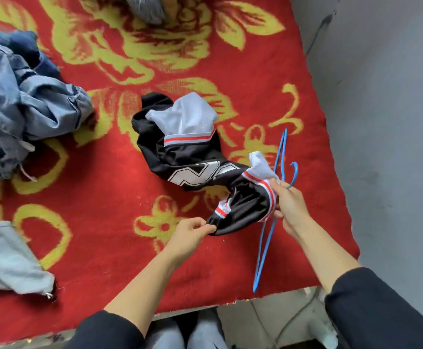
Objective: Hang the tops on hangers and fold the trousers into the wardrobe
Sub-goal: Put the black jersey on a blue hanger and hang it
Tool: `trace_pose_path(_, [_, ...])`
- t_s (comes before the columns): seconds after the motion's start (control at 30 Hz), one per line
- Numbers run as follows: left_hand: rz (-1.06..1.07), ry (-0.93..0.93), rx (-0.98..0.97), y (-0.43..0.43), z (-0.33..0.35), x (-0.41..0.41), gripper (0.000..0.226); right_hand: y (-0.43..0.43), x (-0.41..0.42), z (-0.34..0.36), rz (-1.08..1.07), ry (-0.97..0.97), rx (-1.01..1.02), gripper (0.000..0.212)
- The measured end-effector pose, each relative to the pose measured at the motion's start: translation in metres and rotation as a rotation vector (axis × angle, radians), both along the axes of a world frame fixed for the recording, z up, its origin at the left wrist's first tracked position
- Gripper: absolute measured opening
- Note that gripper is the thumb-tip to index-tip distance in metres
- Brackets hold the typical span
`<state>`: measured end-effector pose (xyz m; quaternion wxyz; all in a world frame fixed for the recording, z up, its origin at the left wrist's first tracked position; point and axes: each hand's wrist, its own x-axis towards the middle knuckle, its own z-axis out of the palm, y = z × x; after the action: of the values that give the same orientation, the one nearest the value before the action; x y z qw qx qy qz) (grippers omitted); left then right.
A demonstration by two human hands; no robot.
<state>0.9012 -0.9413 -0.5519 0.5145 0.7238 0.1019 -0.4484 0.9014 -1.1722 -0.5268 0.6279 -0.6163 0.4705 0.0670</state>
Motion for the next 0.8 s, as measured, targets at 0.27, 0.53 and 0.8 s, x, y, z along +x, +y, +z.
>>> trace_pose_path(0.27, [-0.457, 0.030, 0.054, 0.033, 0.100, 0.027, 0.006, 0.034, 0.002, 0.103, 0.190, -0.090, 0.282, 0.027])
trace_pose_path(0.53, [-0.171, -0.713, -0.063, 0.022, 0.205, 0.041, 0.042, 0.050, 0.006, 0.211, 0.527, -0.192, 0.226, 0.045])
trace_pose_path(0.8, [-0.063, -0.720, -0.337, 0.040, 0.326, 0.070, 0.006, 0.053, 0.015, 0.336, 0.795, -0.307, -0.058, 0.034])
